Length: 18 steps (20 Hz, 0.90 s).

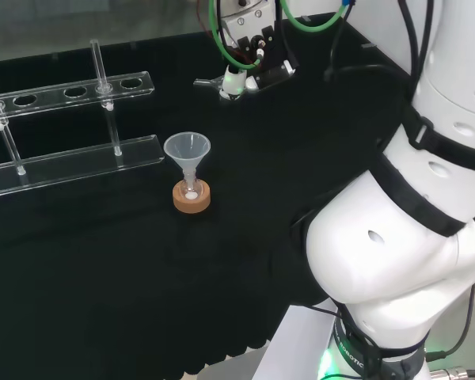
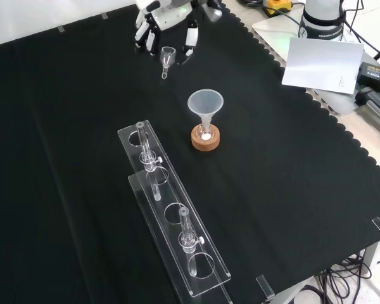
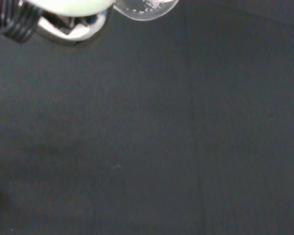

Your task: Put the weighing funnel back on the table.

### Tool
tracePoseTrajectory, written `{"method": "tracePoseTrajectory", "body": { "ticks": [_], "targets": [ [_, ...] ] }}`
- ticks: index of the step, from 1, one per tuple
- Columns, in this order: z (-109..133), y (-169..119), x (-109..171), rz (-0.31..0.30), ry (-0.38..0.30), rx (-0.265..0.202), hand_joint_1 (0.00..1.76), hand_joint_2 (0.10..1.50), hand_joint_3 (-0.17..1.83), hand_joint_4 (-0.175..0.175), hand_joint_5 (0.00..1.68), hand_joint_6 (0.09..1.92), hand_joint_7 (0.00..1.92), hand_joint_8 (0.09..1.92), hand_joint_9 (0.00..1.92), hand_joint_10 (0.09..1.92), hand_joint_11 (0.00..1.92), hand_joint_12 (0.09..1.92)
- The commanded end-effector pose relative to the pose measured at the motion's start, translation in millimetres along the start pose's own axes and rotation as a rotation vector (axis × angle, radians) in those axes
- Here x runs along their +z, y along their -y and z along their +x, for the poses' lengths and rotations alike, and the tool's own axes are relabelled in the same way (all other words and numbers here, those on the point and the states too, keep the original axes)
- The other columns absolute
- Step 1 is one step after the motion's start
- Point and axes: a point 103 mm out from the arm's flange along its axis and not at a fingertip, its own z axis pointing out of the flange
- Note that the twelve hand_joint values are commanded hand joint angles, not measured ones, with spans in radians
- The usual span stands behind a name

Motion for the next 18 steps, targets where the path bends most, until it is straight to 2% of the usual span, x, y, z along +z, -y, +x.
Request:
{"method": "tracePoseTrajectory", "body": {
  "ticks": [1,7,18],
  "targets": [
    [-22,-75,53,0.093,0.024,-0.007,1.12,0.65,0.7,0.175,1.24,0.76,0.62,0.65,1.06,0.24,0.86,1.04],
    [-7,-106,81,0.124,0.021,-0.038,1.12,0.65,0.7,0.175,1.24,0.76,0.62,0.65,1.06,0.24,0.86,1.03],
    [27,-134,116,0.165,0.034,-0.105,1.12,0.65,0.7,0.175,1.24,0.75,0.63,0.65,1.06,0.24,0.86,1.03]
  ]
}}
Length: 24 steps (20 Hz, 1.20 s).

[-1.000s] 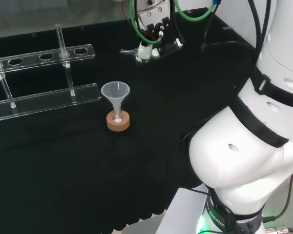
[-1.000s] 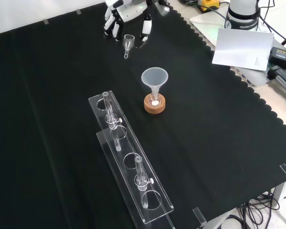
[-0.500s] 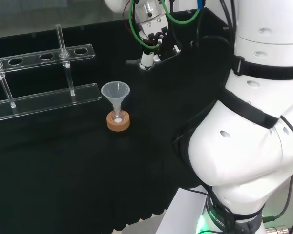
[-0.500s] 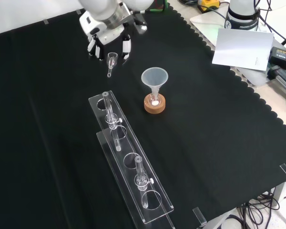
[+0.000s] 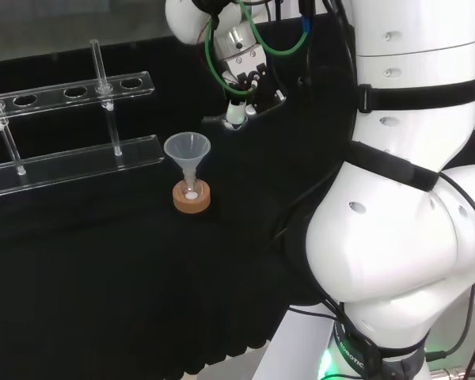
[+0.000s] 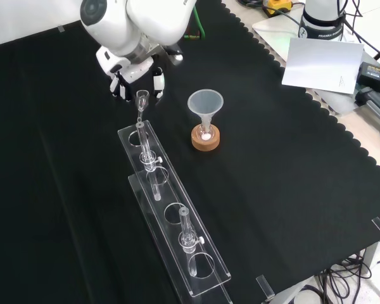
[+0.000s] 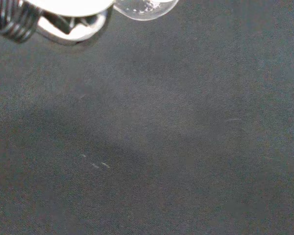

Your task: Put the weighing funnel back on the table.

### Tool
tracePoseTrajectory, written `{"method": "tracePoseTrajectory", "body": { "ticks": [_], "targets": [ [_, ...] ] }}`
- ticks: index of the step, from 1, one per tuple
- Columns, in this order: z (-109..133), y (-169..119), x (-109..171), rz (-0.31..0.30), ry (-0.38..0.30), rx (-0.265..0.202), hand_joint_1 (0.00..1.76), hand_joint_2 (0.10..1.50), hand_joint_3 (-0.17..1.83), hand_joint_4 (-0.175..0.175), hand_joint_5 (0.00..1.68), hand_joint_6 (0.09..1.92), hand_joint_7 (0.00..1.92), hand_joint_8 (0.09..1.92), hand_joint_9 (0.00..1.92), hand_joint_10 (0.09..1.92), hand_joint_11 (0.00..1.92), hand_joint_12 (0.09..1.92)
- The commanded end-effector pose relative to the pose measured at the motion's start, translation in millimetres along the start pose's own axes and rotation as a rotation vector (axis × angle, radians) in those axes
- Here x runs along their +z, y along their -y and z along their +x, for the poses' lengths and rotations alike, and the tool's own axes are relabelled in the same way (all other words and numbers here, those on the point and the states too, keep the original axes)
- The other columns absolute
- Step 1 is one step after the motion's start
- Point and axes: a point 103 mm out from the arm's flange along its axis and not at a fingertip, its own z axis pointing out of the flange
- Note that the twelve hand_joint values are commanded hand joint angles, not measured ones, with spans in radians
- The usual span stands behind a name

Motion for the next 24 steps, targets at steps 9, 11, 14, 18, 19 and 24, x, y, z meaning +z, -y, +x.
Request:
{"method": "tracePoseTrajectory", "body": {
  "ticks": [9,11,14,18,19,24],
  "targets": [
    [28,-29,29,0.048,0.018,-0.055,1.12,0.65,0.7,0.175,1.24,0.75,0.63,0.65,1.07,0.24,0.88,1.03],
    [31,-30,31,0.05,0.02,-0.059,1.12,0.65,0.7,0.175,1.24,0.75,0.63,0.65,1.07,0.24,0.88,1.03],
    [33,-34,35,0.057,0.021,-0.062,1.12,0.65,0.7,0.175,1.24,0.75,0.63,0.65,1.07,0.24,0.88,1.02],
    [33,-35,38,0.06,0.018,-0.064,1.12,0.65,0.7,0.175,1.24,0.75,0.63,0.66,1.07,0.24,0.88,1.02],
    [33,-35,38,0.061,0.02,-0.065,1.12,0.65,0.7,0.175,1.24,0.75,0.63,0.66,1.07,0.24,0.88,1.02],
    [34,-35,40,0.063,0.023,-0.069,1.12,0.65,0.7,0.175,1.24,0.75,0.64,0.66,1.07,0.24,0.87,1.02]
  ]
}}
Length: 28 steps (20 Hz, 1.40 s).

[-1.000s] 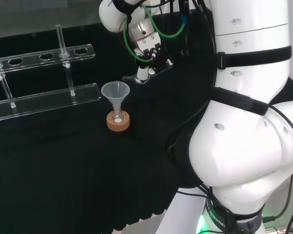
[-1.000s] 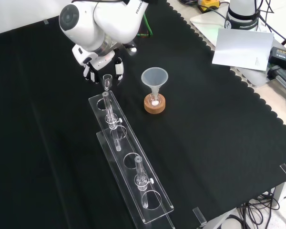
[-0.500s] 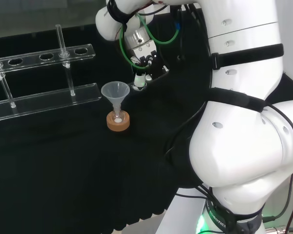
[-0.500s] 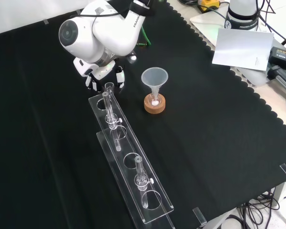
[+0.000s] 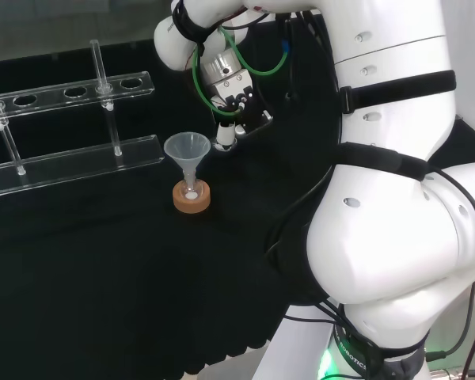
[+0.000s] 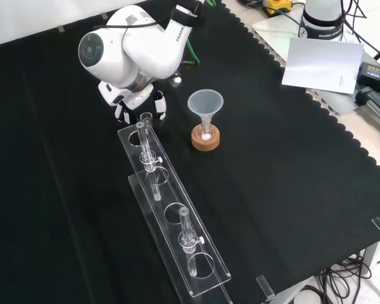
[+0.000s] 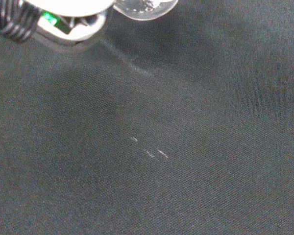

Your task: Put the weighing funnel back on the table.

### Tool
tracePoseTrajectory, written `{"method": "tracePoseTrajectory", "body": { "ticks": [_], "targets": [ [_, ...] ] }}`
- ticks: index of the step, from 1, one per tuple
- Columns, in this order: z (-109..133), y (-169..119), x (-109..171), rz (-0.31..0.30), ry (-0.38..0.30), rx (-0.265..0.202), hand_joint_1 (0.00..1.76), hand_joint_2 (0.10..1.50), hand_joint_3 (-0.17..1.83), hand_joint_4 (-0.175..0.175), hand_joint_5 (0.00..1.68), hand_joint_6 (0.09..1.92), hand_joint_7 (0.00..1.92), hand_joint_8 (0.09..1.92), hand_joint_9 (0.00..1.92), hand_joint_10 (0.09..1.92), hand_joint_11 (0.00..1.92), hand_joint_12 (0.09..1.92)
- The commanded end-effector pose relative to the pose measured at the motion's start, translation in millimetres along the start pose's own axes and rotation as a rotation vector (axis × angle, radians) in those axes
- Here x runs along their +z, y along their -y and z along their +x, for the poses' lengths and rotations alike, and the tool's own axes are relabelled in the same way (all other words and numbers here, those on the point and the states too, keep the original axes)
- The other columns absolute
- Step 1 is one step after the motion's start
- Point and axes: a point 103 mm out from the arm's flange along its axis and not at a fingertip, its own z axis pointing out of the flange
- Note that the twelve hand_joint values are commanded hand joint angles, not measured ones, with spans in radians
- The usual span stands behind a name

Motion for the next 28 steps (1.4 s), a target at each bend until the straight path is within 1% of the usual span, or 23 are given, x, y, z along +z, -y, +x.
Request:
{"method": "tracePoseTrajectory", "body": {
  "ticks": [1,7,10,15,17,19,21,22,23,24,25,26,27,28],
  "targets": [
    [1,0,2,0.004,0.006,-0.004,1.12,0.65,0.7,0.175,1.24,0.75,0.64,0.66,1.07,0.24,0.87,1.02],
    [6,-3,5,0.008,0.009,-0.012,1.12,0.65,0.7,0.175,1.24,0.75,0.64,0.66,1.07,0.24,0.87,1.02],
    [6,-5,6,0.005,0.001,-0.024,1.12,0.64,0.7,0.175,1.24,0.75,0.64,0.66,1.07,0.24,0.87,1.02],
    [9,-5,7,0.005,-0.002,-0.024,1.12,0.64,0.7,0.175,1.24,0.75,0.64,0.66,1.07,0.24,0.87,1.02],
    [11,-4,8,-0.005,-0.008,-0.025,1.12,0.64,0.7,0.175,1.24,0.75,0.64,0.66,1.07,0.24,0.87,1.02],
    [13,-3,8,-0.006,-0.022,-0.036,1.11,0.7,0.6,0.175,1.23,0.72,0.62,0.66,1.06,0.24,0.86,1.03],
    [13,-1,8,-0.008,-0.035,-0.051,1.09,0.8,0.42,0.175,1.2,0.71,0.59,0.67,1.04,0.24,0.84,1.04],
    [13,-1,8,-0.004,-0.036,-0.059,1.05,0.79,0.37,0.129,1.13,0.69,0.56,0.68,1.02,0.24,0.82,1.05],
    [14,0,8,0.008,-0.033,-0.07,1.01,0.76,0.37,0.081,1.02,0.68,0.52,0.68,0.99,0.25,0.8,1.07],
    [15,0,7,0.022,-0.021,-0.082,0.98,0.73,0.4,0.047,0.88,0.68,0.48,0.69,0.94,0.26,0.76,1.09],
    [17,1,6,0.032,-0.007,-0.09,0.96,0.7,0.43,0.026,0.74,0.67,0.43,0.69,0.89,0.27,0.72,1.11],
    [18,1,5,0.048,0.004,-0.101,0.94,0.67,0.45,0.013,0.62,0.65,0.38,0.68,0.84,0.29,0.67,1.15],
    [19,2,3,0.059,0.008,-0.11,0.92,0.65,0.47,0.007,0.5,0.6,0.31,0.67,0.77,0.3,0.59,1.19],
    [20,3,1,0.067,0.014,-0.116,0.9,0.64,0.48,0.004,0.42,0.52,0.25,0.67,0.69,0.34,0.51,1.23]
  ]
}}
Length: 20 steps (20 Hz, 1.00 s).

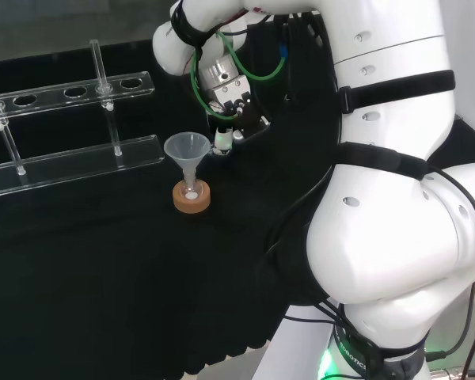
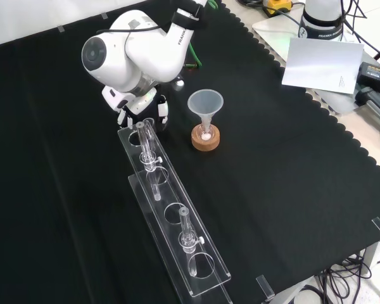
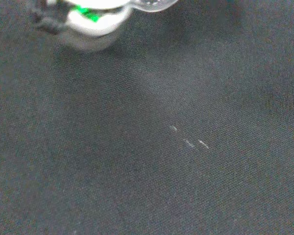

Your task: Put the weighing funnel back on the table.

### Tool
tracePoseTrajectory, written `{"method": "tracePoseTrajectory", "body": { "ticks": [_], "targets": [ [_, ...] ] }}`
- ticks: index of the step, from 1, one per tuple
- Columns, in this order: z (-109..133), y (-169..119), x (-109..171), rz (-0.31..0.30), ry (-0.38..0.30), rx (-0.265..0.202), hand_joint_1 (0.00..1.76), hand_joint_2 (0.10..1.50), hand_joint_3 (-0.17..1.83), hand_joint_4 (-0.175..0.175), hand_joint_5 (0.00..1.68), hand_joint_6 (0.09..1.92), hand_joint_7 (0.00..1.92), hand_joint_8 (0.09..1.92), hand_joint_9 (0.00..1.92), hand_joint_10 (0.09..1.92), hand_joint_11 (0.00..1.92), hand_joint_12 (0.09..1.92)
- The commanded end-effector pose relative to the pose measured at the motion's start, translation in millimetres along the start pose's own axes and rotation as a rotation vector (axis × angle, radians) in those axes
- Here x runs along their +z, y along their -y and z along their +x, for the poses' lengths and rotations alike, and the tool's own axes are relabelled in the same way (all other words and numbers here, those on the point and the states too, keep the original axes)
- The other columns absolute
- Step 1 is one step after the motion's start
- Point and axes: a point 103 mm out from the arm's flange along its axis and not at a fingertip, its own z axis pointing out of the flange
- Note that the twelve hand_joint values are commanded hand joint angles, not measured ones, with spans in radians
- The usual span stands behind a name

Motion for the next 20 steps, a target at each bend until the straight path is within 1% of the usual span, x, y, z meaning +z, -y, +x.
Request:
{"method": "tracePoseTrajectory", "body": {
  "ticks": [1,3,4,5,7,14,20],
  "targets": [
    [9,5,-8,0.068,0.041,-0.059,0.88,0.62,0.48,0.002,0.37,0.42,0.19,0.66,0.6,0.41,0.45,1.26],
    [11,7,-11,0.073,0.045,-0.071,0.84,0.61,0.48,0.0,0.31,0.27,0.11,0.64,0.46,0.53,0.36,1.31],
    [13,12,-16,0.066,0.045,-0.082,0.82,0.61,0.47,-0.001,0.29,0.21,0.07,0.63,0.39,0.57,0.31,1.33],
    [15,17,-22,0.043,0.04,-0.093,0.8,0.61,0.46,-0.001,0.28,0.16,0.05,0.62,0.34,0.61,0.28,1.35],
    [17,27,-31,0.008,0.031,-0.1,0.78,0.61,0.45,-0.002,0.26,0.12,0.02,0.61,0.3,0.64,0.24,1.36],
    [10,67,-64,-0.084,0.018,-0.087,0.77,0.61,0.44,-0.003,0.28,0.1,0.05,0.62,0.29,0.66,0.23,1.37],
    [0,99,-81,-0.121,-0.001,-0.05,0.77,0.62,0.44,-0.003,0.3,0.09,0.07,0.63,0.31,0.67,0.24,1.37]
  ]
}}
